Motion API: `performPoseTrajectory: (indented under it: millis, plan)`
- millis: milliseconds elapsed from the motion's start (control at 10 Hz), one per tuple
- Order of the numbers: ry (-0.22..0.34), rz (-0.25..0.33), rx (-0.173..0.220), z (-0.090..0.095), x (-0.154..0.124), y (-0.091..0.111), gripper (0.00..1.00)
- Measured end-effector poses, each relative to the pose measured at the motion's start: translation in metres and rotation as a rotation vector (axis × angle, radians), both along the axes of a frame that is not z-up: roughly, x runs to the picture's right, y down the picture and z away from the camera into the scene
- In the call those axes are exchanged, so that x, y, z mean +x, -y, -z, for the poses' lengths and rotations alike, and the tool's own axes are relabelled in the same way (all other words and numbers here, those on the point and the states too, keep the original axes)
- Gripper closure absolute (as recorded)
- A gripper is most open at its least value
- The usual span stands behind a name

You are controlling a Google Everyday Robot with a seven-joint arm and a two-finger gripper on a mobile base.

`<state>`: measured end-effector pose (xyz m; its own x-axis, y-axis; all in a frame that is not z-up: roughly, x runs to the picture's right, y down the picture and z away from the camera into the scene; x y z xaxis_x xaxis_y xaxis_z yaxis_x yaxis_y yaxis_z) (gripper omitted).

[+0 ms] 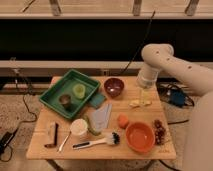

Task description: Place towel in metal cup

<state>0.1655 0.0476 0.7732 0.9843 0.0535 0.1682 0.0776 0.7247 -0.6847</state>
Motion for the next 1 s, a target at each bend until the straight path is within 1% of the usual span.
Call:
performPoseTrajectory:
  millis: [100, 200, 300, 400, 500, 600, 700, 900, 1000]
  plan:
    - [0.025, 0.007, 0.006, -0.001, -0.021, -0.003, 0.2]
    - [0.068, 0.023, 0.016, -0.004, -0.056, -0.01, 0.2]
    - [0.086, 0.029, 0.022, -0.005, -0.071, -0.012, 0.2]
    - [0.119, 0.042, 0.032, -0.007, -0.098, -0.018, 0.2]
    - [0.148, 0.055, 0.044, -0.01, -0.12, -0.026, 0.2]
    - [0.185, 0.074, 0.064, -0.014, -0.147, -0.039, 0.2]
    - [0.211, 0.09, 0.074, -0.022, -0.162, -0.054, 0.2]
    - [0.246, 0.107, 0.083, -0.039, -0.178, -0.078, 0.2]
    - [0.253, 0.106, 0.083, -0.045, -0.181, -0.085, 0.2]
